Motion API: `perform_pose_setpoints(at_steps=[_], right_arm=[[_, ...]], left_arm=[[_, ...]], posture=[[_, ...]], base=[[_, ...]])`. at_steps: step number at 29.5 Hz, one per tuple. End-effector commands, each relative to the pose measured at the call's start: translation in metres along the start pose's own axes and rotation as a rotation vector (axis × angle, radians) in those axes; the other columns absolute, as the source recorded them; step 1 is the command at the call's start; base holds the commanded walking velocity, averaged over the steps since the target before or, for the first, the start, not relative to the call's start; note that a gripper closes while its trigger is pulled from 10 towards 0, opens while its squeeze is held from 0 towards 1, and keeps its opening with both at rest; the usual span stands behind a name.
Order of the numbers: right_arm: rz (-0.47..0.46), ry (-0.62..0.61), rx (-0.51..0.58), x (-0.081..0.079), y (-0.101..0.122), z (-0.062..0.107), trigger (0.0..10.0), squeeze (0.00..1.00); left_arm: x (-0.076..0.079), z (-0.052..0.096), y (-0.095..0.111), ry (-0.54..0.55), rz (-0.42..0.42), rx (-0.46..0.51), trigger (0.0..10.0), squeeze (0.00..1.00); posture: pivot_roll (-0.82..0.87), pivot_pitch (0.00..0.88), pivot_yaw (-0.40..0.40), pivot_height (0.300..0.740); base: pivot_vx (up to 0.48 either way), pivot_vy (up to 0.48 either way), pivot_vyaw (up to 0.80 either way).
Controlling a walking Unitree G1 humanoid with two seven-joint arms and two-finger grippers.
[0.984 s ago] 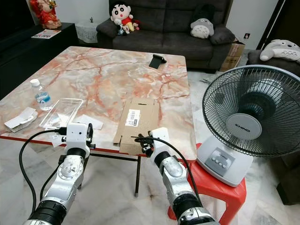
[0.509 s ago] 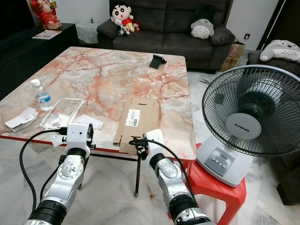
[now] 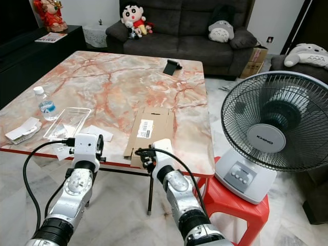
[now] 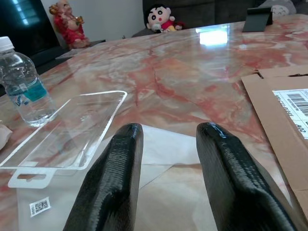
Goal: Picking trash to rubbish bin
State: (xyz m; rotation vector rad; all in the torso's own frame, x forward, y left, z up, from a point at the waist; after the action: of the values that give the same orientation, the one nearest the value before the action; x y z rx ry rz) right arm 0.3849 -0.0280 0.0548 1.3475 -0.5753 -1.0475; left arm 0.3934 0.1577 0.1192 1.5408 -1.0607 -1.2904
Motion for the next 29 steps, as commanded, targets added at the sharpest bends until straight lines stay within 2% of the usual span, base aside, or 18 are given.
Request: perform_pose_setpoints(at_steps=[1,12,29], right_arm=[[0.0,-0.024,-0.034,0.007,-0.007,0.002,10.0,0.0],[0.006,-0.075,-0.075,0.023,-0.016,0.009,10.0,0.0],[-0.01,-0.113,-0.06,0.046,-0.016,0.025,10.0,0.0]], left_arm=[[0.004,-0.004,0.011,-0.02,0.003,0.025,10.0,0.0],[0.01,-0.005,0.012,-0.047,0.003,0.025,10.0,0.0],[0.019,-0.003,0.01,-0.092,0.012,0.017,10.0,0.0]], posture=[[-0.02,0.032,-0.049,0.74],[-0.02,0.034,-0.043,0.74],[-0.03,0.034,-0.043,0.74]], base=[[0.0,0.0,0.0],[0.0,0.0,0.0],[0.0,0.0,0.0]])
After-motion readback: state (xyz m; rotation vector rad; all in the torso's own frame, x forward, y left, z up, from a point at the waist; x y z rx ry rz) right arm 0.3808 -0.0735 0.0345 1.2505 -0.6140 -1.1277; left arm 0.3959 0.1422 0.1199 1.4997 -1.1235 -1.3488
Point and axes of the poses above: a point about 5 cm out from each wrist's last joint towards the gripper, its own z axis pointing back from the gripper into the wrist, its own y axis along the axis of the wrist's last joint, x = y × z, the point moved 6 cm from there along -z, pointing out of the wrist towards the gripper, and after that the axes turned 6 degrees about -z, right-handed, at the moved point
